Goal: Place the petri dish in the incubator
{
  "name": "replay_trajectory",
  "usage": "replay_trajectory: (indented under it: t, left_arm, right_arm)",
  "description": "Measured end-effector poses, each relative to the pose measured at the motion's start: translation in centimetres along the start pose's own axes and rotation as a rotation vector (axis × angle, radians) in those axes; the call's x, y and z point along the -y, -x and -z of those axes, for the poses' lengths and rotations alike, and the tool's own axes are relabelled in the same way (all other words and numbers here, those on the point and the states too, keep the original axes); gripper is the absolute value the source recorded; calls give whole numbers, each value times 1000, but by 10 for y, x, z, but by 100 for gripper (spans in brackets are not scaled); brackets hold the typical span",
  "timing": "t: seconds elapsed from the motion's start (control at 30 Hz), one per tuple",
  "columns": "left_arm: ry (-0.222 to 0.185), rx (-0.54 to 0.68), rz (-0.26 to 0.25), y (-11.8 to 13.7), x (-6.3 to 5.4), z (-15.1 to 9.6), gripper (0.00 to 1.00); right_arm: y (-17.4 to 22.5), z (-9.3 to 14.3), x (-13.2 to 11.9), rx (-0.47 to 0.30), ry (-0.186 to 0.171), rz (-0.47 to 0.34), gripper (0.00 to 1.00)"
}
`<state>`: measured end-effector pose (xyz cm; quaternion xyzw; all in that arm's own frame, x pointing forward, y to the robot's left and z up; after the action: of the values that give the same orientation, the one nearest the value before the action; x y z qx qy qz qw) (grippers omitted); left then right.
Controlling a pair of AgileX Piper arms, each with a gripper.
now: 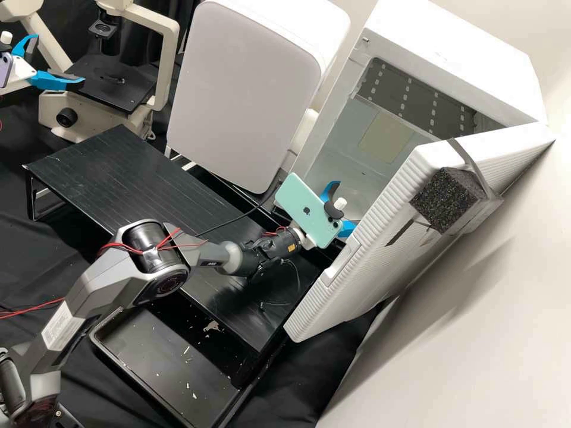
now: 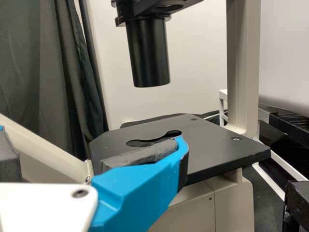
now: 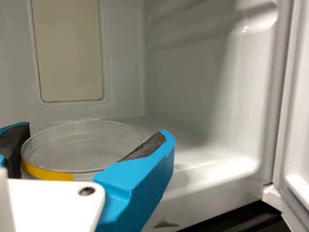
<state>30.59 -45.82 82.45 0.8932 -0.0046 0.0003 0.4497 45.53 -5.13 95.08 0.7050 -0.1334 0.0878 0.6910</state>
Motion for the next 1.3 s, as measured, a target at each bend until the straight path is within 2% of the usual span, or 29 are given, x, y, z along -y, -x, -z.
replay_trajectory:
  t: [0.1,0.3,0.33,0.57,0.9,1.07,1.2,1.3]
  left_arm:
    - [0,0,0,0,0,0,100]
    - [0,0,0,0,0,0,100]
    - [0,0,0,0,0,0,100]
    - [0,0,0,0,0,0,100]
    - [0,0,0,0,0,0,100]
    - [0,0,0,0,0,0,100]
    - [0,0,0,0,0,0,100]
    - [0,0,0,0,0,0,100]
  right_arm:
    - [-1,-3,2,12,19,10,0]
    - [-2,-4,4,17,29,14,0]
    - [-2,-5,4,17,29,15,100]
    - [-2,-5,3,21,58,10,100]
    - [-1,-5,4,22,59,13,100]
    - [4,-4,4,22,36,21,100]
    - [12,-3,-1,14,57,29,100]
    - [21,-3,-4,9,51,29,100]
